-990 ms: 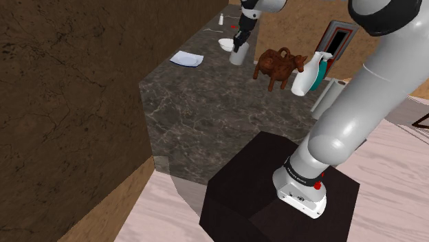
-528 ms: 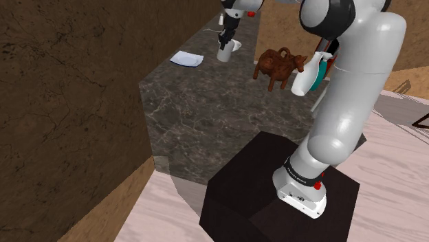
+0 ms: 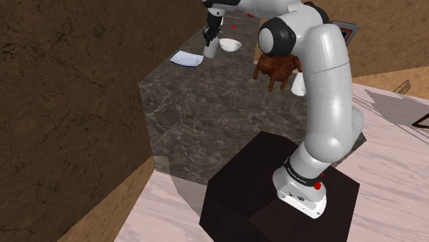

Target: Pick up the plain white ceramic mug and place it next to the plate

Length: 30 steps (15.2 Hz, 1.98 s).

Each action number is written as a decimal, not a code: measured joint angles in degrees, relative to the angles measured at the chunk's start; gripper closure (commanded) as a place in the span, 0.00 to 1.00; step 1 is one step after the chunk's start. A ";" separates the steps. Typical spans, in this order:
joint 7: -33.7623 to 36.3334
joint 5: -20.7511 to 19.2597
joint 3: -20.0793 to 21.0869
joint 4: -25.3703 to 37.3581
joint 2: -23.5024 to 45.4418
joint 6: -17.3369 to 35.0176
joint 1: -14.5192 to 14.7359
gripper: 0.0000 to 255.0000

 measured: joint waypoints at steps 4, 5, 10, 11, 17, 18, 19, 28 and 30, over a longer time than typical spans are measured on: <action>0.46 0.70 0.67 4.59 4.32 -0.31 -0.90 1.00; 0.33 0.77 0.70 3.84 4.38 0.49 -0.82 1.00; -0.21 1.07 0.85 0.72 4.70 3.85 -0.43 1.00; -0.30 1.16 0.91 0.29 4.94 4.50 -0.40 1.00; -0.92 1.63 1.21 -2.60 5.89 8.23 -0.14 1.00; -0.97 1.65 1.22 -3.13 5.81 8.66 -0.03 1.00; -0.98 1.66 1.22 -3.47 5.74 8.93 0.05 1.00; -1.03 1.69 1.23 -3.75 5.70 9.20 0.09 0.00; -1.04 1.69 1.23 -3.75 5.70 9.20 0.09 0.00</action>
